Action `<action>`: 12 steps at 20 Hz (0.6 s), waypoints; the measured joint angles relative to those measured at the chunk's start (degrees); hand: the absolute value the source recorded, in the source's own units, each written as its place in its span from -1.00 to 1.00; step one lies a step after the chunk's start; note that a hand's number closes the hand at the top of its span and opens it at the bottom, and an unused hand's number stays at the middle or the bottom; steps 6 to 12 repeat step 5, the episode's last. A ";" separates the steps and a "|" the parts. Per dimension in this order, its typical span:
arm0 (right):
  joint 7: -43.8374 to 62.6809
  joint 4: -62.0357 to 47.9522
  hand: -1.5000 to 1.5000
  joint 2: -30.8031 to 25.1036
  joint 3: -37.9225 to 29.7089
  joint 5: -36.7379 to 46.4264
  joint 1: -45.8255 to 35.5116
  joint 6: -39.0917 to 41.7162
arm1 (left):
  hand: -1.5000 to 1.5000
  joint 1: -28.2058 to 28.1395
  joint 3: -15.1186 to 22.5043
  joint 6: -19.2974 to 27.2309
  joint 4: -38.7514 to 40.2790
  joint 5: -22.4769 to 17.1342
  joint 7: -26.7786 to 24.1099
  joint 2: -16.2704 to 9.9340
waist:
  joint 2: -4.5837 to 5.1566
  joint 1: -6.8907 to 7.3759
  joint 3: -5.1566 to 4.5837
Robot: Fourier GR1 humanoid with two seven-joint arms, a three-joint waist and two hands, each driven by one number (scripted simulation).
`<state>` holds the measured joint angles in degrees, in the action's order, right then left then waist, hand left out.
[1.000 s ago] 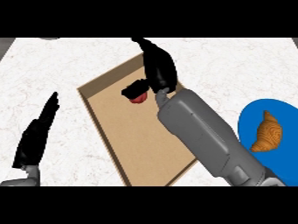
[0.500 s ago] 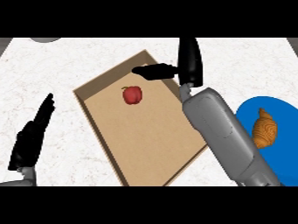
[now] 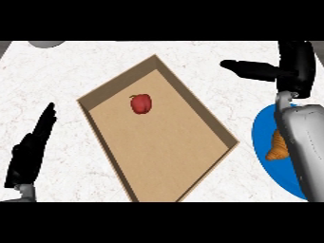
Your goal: Pick the bell pepper from the plate and place it in the cardboard box
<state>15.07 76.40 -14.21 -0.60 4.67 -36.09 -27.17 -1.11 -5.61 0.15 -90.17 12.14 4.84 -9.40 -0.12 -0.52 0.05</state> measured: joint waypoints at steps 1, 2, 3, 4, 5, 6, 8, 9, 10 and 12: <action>-0.38 1.80 -1.00 -1.43 -1.39 -1.55 1.78 1.57 | 0.00 -0.19 -0.28 -0.29 -0.11 -0.21 0.03 -0.30 | -0.02 -0.07 -0.01; -1.64 2.31 -1.00 -2.71 -2.99 -3.09 3.10 3.19 | 0.00 0.17 0.08 0.26 -0.43 0.27 0.63 0.16 | -0.01 -0.03 -0.01; -2.88 3.17 -1.00 -4.23 -4.59 -4.84 4.95 5.26 | 0.00 0.27 0.06 0.33 -0.14 0.35 0.49 0.20 | 0.00 -0.09 -0.01; -3.32 4.23 -1.00 -5.68 -5.93 -6.26 6.32 7.18 | 0.00 0.81 -0.11 0.40 0.34 0.42 0.41 0.14 | 0.02 -0.11 0.00; -3.27 5.43 -1.00 -6.90 -6.93 -7.30 7.55 8.82 | 0.00 0.15 -0.10 0.11 -0.32 0.30 0.47 0.08 | 0.01 -0.02 -0.01; -3.27 5.43 -1.00 -6.90 -6.93 -7.30 7.55 8.82 | 0.00 0.15 -0.10 0.11 -0.32 0.30 0.47 0.08 | 0.01 -0.02 -0.01; -3.27 5.43 -1.00 -6.90 -6.93 -7.30 7.55 8.82 | 0.00 0.15 -0.10 0.11 -0.32 0.30 0.47 0.08 | 0.01 -0.02 -0.01; -3.27 5.43 -1.00 -6.90 -6.93 -7.30 7.55 8.82 | 0.00 0.15 -0.10 0.11 -0.32 0.30 0.47 0.08 | 0.01 -0.02 -0.01; -3.27 5.43 -1.00 -6.90 -6.93 -7.30 7.55 8.82 | 0.00 0.15 -0.10 0.11 -0.32 0.30 0.47 0.08 | 0.01 -0.02 -0.01; -3.27 5.43 -1.00 -6.90 -6.93 -7.30 7.55 8.82 | 0.00 0.15 -0.10 0.11 -0.32 0.30 0.47 0.08 | 0.01 -0.02 -0.01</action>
